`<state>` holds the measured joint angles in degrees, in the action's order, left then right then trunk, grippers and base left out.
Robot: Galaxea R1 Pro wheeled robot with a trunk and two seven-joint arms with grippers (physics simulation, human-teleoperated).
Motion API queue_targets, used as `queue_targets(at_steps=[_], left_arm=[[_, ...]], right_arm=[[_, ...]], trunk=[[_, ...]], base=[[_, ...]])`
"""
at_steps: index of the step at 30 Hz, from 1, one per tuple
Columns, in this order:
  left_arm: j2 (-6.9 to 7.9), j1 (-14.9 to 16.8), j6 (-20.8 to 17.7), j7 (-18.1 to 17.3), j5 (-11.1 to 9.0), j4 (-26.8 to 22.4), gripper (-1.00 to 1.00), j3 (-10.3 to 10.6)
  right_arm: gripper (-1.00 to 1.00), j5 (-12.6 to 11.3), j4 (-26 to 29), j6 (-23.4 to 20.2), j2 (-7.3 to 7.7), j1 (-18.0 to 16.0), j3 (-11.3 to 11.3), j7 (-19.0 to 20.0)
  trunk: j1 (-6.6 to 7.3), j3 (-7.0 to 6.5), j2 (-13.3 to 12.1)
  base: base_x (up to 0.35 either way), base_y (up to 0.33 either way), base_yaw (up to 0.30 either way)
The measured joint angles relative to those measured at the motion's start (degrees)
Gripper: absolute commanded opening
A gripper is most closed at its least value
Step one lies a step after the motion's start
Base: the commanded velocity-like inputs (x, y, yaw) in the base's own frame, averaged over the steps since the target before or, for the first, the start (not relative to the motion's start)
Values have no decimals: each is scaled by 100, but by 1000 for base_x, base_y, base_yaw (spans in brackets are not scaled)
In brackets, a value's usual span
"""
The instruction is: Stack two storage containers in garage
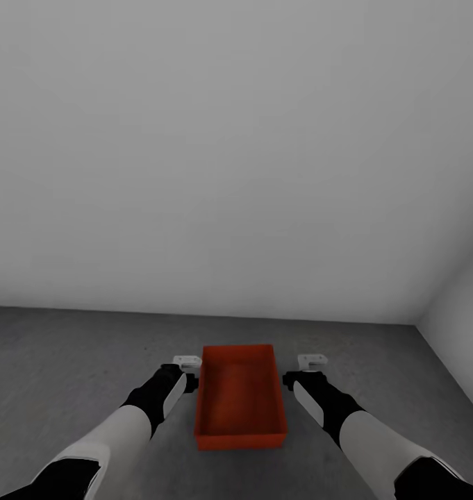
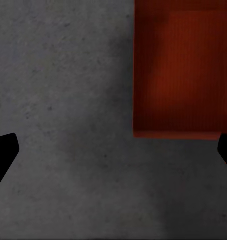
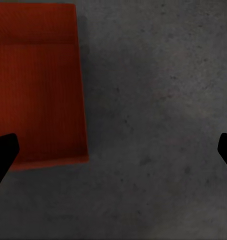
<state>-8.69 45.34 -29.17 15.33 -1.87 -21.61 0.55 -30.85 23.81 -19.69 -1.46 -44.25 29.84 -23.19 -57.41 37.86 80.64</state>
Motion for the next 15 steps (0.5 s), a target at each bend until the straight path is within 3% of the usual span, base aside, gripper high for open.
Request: queue_targets(at_steps=[15], left_arm=[[9, 0, 10, -5, -2, 0, 100, 0]], right_arm=[[100, 0, 0, 0, 0, 0, 0, 0]], trunk=[[0, -134, 0]], base=[[0, 0, 0]])
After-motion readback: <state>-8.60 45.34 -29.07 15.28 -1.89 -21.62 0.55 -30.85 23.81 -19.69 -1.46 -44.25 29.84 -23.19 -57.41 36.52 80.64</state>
